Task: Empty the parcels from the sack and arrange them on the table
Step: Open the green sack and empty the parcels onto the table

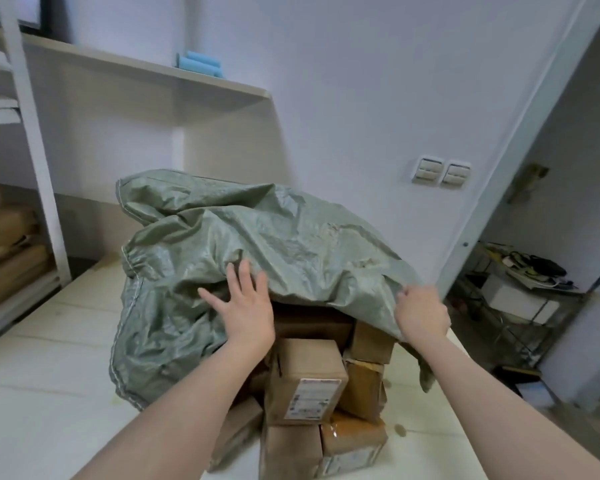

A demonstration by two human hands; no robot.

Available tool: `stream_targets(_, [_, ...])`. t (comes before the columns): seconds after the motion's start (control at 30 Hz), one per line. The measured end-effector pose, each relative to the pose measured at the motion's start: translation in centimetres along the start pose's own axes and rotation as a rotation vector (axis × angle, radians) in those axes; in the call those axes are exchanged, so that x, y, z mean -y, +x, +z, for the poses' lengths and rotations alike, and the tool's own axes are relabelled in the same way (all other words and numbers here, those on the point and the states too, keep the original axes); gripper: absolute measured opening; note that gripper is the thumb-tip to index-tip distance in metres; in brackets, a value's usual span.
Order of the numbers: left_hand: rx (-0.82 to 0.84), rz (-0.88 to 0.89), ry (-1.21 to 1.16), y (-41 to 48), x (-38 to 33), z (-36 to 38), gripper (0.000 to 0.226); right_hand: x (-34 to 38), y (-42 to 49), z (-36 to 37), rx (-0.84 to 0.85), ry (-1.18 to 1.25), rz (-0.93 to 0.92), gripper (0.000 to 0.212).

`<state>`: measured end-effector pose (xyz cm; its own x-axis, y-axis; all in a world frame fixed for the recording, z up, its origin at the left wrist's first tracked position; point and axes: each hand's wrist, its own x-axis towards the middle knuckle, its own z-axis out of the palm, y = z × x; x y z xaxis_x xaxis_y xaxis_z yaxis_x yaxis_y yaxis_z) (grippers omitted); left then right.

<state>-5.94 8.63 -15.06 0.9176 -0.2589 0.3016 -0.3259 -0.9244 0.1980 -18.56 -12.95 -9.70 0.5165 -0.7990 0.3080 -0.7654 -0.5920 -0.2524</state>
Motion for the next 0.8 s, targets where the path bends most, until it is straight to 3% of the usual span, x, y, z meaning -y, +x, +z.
stream_targets(0.07, [-0.024, -0.1, -0.017, -0.1, 1.1, 1.1, 0.072, -0.8, 0.4, -1.1, 0.056, 0.202, 0.014, 0.025])
stream_targets(0.17, [-0.059, -0.192, -0.118, -0.3, 0.5, 2.0, 0.058, 0.2, -1.2, -2.0, 0.253, 0.32, -0.255, 0.024])
stream_targets(0.27, [-0.011, -0.188, -0.092, -0.9, -1.1, 1.9, 0.052, 1.9, -3.0, -0.4, 0.427, 0.051, -0.56, 0.036])
stream_targets(0.33, [-0.001, -0.196, -0.051, -1.3, -0.7, 2.1, 0.05, 2.6, -3.4, 1.3, 0.452, -0.175, -0.567, 0.055])
stream_targets(0.4, [0.014, -0.212, -0.014, -1.5, 1.2, 2.5, 0.051, 3.1, -3.3, 1.8, 0.384, -0.083, -0.412, 0.064])
stream_targets(0.47, [0.067, -0.231, -0.006, -1.3, 3.4, 2.8, 0.056, 3.2, -2.5, 1.2, 0.232, 0.193, -0.268, 0.055])
stream_targets(0.6, [0.183, -0.197, 0.089, -0.8, 4.8, 0.5, 0.051, 3.5, -1.0, -1.9, -0.052, 0.413, -0.297, 0.036])
stream_targets(0.8, [-0.063, -0.21, -0.07, 2.2, 3.7, -7.5, 0.041, 4.5, 0.5, -6.8, -0.262, 0.341, -0.34, 0.046])
